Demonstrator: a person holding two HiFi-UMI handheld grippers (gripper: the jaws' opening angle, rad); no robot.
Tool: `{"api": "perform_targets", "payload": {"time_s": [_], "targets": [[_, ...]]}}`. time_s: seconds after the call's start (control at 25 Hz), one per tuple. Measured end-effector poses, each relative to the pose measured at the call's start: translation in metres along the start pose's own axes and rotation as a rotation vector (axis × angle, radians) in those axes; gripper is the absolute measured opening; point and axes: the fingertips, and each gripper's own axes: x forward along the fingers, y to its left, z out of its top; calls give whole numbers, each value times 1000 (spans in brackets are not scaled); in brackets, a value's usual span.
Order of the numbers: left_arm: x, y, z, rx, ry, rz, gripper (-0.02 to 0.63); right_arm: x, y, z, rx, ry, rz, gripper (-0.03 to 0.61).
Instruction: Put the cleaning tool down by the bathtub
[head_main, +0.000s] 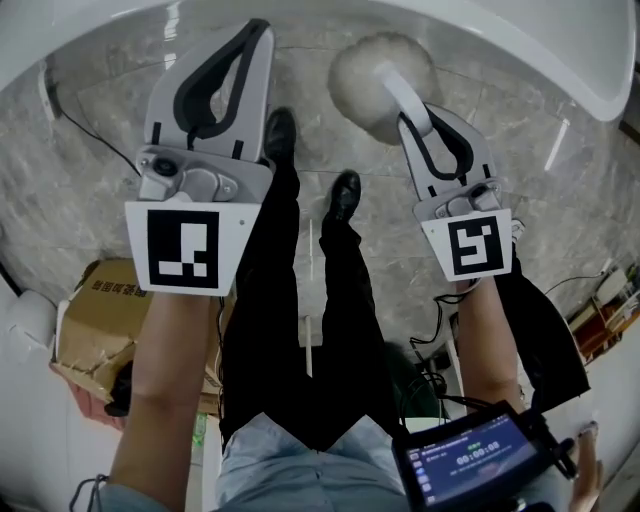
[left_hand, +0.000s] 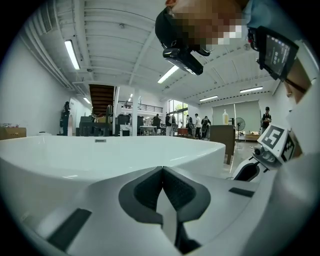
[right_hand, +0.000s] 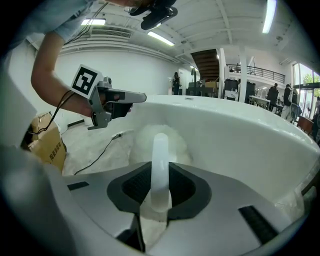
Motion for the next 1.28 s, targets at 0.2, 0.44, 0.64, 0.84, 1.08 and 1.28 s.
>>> {"api": "perform_targets", "payload": {"time_s": [0.2, 0.44, 0.64, 0.84, 1.08, 1.28], "targets": [[9, -5, -37, -7, 21, -24, 15, 18, 2, -32, -10, 28, 8, 95], [12, -9, -64, -2, 42, -51, 15, 29, 1, -56, -13, 46, -1, 95], [22, -9, -94, -3, 56, -64, 15, 43, 1, -80, -25, 63, 9, 95], [33, -9, -129, -4, 75, -82, 15, 65, 0, -103, -41, 79, 19, 95], [40, -10, -154, 3, 77, -94, 15, 82, -4, -125, -52, 95, 11, 97], [46, -8, -174, 1, 78, -95, 15, 96, -4, -146, -77, 110, 18, 96]]}}
